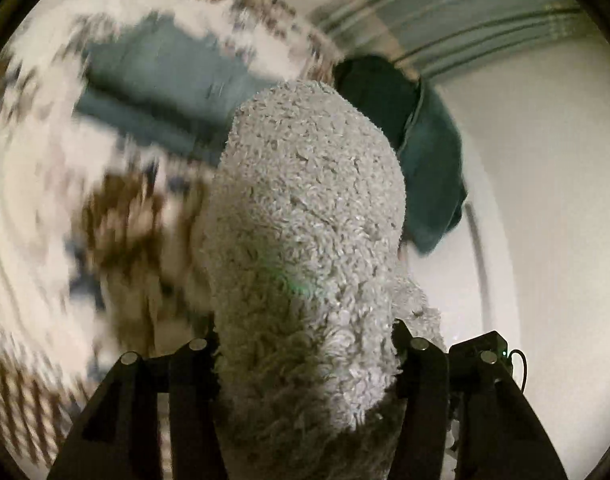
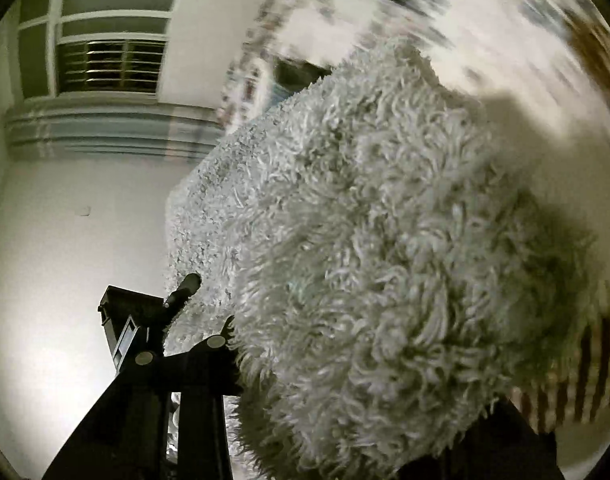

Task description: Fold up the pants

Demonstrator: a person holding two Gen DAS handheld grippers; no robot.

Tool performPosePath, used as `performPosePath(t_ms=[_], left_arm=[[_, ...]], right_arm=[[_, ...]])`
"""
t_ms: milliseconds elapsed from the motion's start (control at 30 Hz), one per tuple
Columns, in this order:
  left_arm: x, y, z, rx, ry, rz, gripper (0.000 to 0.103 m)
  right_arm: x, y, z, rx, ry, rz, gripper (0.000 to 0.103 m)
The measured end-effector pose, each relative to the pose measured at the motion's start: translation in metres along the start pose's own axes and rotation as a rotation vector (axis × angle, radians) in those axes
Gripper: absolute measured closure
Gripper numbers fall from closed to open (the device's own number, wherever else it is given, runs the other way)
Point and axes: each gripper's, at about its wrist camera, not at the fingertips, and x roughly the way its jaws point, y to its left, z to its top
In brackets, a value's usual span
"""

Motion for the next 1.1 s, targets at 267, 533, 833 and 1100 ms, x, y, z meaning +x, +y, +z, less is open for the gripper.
performPosePath(t_ms=[267, 533, 833, 1100], left_arm=[[0.001, 0.019, 0.224, 0.069, -0.085, -0.041, 0.052], [0.074, 0.136, 0.339, 0.034, -0.044, 0.028, 0.052], [0.112, 0.221, 0.313, -0.034, 0.064, 0.105, 0.042], [0.086, 0.165, 0.296, 0.144, 0.014, 0.398, 0.030]], right_arm=[[0.119, 0.134, 0.148, -0.080, -0.097, 0.026, 0.064], [0.258, 0.135, 0.249, -0.064, -0.082, -0.018, 0.064], [0.347, 0.098, 0.264, -0.053, 0.009, -0.181, 0.056], [0.326, 0.134, 0.251, -0.200, -0.021, -0.460, 0.021]])
